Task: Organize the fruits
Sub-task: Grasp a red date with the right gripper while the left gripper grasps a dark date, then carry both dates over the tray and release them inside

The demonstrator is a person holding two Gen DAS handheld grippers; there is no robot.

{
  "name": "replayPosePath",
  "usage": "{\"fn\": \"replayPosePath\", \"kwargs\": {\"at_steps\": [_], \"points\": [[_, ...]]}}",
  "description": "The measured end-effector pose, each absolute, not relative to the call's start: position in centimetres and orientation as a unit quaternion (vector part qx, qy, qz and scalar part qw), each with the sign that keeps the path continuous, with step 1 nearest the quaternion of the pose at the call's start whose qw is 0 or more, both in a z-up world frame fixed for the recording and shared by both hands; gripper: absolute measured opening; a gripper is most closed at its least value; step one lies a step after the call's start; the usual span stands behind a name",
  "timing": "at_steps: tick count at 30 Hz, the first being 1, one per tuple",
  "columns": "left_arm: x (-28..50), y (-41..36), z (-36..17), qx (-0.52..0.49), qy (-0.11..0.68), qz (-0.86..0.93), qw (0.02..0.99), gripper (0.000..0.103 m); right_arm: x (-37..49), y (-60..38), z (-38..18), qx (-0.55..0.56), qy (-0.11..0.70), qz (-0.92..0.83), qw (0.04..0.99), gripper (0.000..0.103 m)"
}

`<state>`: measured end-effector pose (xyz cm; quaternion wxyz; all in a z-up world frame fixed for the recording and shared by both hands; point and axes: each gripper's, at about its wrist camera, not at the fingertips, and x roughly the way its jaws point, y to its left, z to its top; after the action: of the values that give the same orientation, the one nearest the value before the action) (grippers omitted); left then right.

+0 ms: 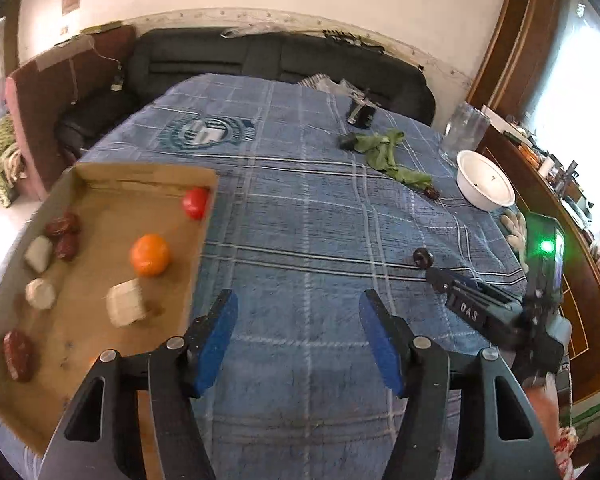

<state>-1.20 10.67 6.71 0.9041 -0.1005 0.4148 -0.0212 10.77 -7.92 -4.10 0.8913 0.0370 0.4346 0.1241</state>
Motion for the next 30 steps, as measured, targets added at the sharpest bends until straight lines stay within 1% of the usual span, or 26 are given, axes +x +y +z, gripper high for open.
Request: {"fn": "replayPosePath", "kwargs": {"at_steps": [2, 7, 12, 18, 20, 21, 22, 23, 27, 30], "points": [[0.2, 9.4, 6.2, -0.095, 0.426, -0.035, 0.899, 0.062, 10.6, -8.4, -3.7, 0.039, 0.436, 0.126, 0.89, 0.022], [3.2, 5.2, 5.0, -0.061, 0.441, -0.067, 0.893, 0.062, 9.1, -11.7, -2.5, 0.042, 0.428, 0.065, 0.9, 0.022], [7.2, 0.8, 3.4, -0.043, 0.45, -0.104, 0.886, 0.062, 9.0, -15.9, -2.6, 0.096, 0.432, 0.046, 0.895, 0.022], [9.8, -2.8, 1.1, -0.003, 0.459, -0.133, 0.879, 0.06, 9.4, -17.9, -2.7, 0.121, 0.435, 0.047, 0.891, 0.022], [10.2, -3.3, 0.3, 0.008, 0.465, -0.135, 0.875, 0.05, 9.7, -18.0, -3.0, 0.126, 0.441, 0.05, 0.887, 0.022], [10.0, -3.6, 0.4, 0.022, 0.454, -0.132, 0.881, 0.046, 9.8, -17.9, -3.2, 0.125, 0.443, 0.051, 0.886, 0.022], [10.0, -3.8, 0.3, 0.024, 0.456, -0.136, 0.879, 0.029, 10.0, -17.8, -3.3, 0.124, 0.445, 0.052, 0.885, 0.022], [9.9, -3.7, 0.4, 0.02, 0.453, -0.142, 0.88, 0.022, 10.1, -17.7, -3.4, 0.123, 0.446, 0.052, 0.885, 0.022], [9.2, -3.3, 0.9, 0.011, 0.452, -0.137, 0.881, 0.022, 9.9, -17.9, -3.0, 0.142, 0.436, 0.072, 0.885, 0.022], [7.8, -2.5, 2.1, 0.0, 0.443, -0.134, 0.887, 0.022, 9.7, -18.3, -2.6, 0.18, 0.423, 0.105, 0.882, 0.022]]}}
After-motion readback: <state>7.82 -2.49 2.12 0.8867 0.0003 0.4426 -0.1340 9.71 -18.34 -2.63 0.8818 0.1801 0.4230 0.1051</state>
